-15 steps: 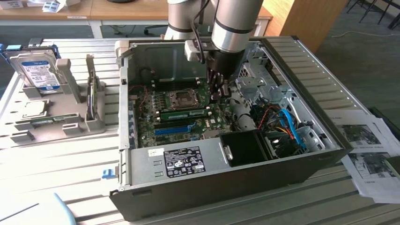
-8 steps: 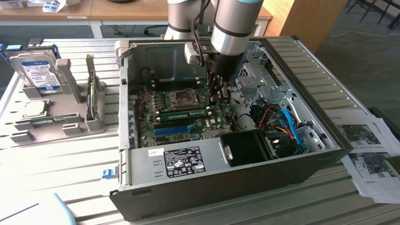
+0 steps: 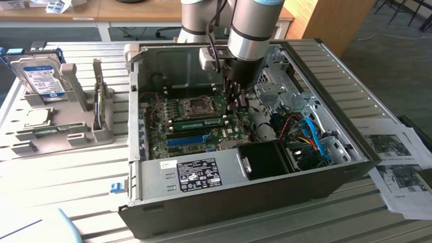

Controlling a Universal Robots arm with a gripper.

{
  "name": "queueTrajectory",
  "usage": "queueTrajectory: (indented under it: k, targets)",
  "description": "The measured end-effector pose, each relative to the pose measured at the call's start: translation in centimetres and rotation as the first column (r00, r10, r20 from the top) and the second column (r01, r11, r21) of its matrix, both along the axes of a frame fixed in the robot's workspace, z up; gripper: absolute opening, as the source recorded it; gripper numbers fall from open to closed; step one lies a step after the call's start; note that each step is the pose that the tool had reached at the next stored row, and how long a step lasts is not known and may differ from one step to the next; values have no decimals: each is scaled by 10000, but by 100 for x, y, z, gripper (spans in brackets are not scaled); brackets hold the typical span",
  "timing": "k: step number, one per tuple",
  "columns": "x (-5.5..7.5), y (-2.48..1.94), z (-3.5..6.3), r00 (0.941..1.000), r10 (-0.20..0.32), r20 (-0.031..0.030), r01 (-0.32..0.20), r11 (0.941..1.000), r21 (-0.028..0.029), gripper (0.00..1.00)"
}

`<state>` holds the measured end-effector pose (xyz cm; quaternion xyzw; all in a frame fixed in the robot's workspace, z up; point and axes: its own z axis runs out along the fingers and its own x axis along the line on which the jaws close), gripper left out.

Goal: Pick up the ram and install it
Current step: 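Press down the ram until it locks into place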

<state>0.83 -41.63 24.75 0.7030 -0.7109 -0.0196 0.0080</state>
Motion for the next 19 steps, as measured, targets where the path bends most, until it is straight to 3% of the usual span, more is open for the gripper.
queueTrajectory:
  k: [19]
  targets:
    - [0,0,-88,10000,0,-1,0,10000,0,9]
